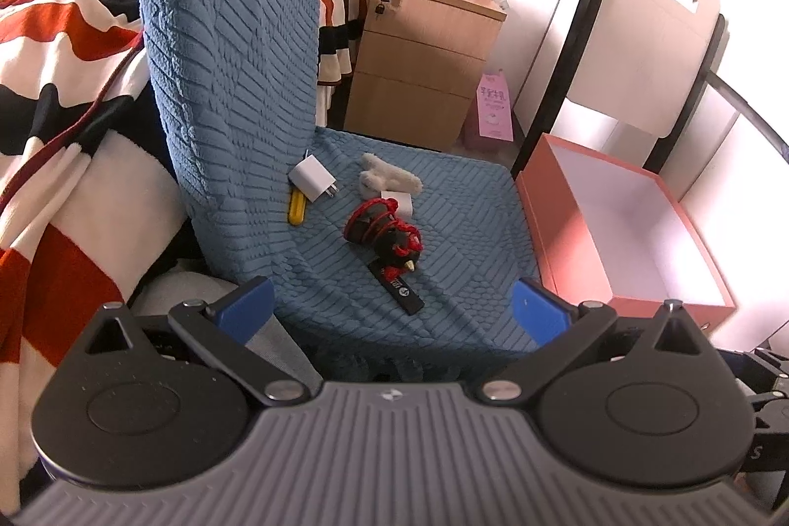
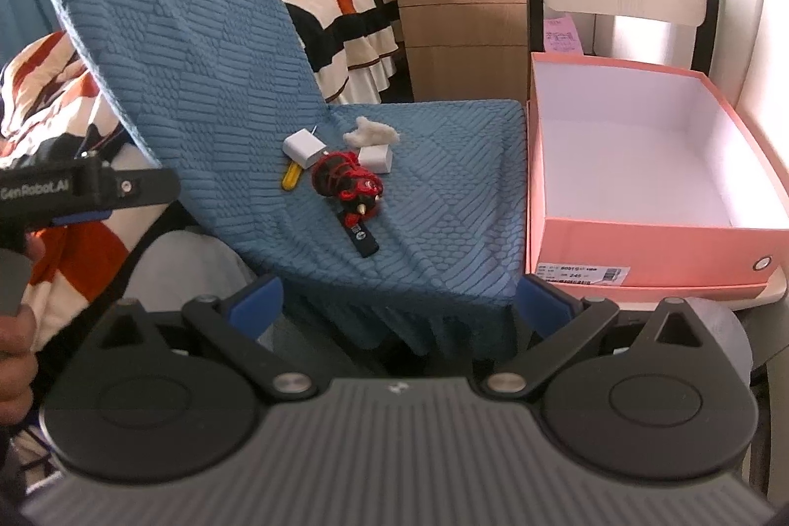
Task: Organize rigid objects
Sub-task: 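Move both tools toward the objects on the blue seat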
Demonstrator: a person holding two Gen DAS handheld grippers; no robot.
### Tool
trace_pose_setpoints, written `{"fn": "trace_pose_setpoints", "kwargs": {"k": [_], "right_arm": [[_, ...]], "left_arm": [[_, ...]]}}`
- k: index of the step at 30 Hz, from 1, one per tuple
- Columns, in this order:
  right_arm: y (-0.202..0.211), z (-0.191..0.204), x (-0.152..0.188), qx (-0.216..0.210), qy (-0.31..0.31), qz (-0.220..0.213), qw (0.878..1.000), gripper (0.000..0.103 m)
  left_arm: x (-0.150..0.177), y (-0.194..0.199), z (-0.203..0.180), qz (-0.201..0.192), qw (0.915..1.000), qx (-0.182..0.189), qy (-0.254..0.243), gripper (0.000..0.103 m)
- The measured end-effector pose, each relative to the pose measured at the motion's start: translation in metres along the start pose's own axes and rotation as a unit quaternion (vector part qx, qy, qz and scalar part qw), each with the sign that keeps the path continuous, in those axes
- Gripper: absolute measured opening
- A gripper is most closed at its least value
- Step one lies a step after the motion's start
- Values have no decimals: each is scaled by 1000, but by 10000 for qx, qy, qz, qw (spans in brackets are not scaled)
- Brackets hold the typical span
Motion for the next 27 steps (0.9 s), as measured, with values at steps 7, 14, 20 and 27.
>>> {"fn": "trace_pose_setpoints", "kwargs": {"k": [7,14,20,27], "right_arm": [[-4,0,1,6,145,-149,9998,103],[-15,0,9,-49,117,21,9999,103],[-17,-1,9,-60,68,40,10000,103],[-18,3,11,-192,67,82,9998,103]], "left_arm": [[3,-6,-1,12,9998,-120,-144,103],[9,-7,-6,-12,9995,-119,-280,103],[15,-13,-2,81,9996,-139,-241,103],[16,-15,-1,109,9996,-132,-230,103]]}}
Point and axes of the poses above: each gripper's, at about its wrist camera, not at the fingertips, and y roughly against the way its jaws point, z to its left, x to its underside, the point moved 8 cm from there along -y, roughly the way its jaws point, and after that the axes turned 14 degrees about -y, right-handed, at the moved point
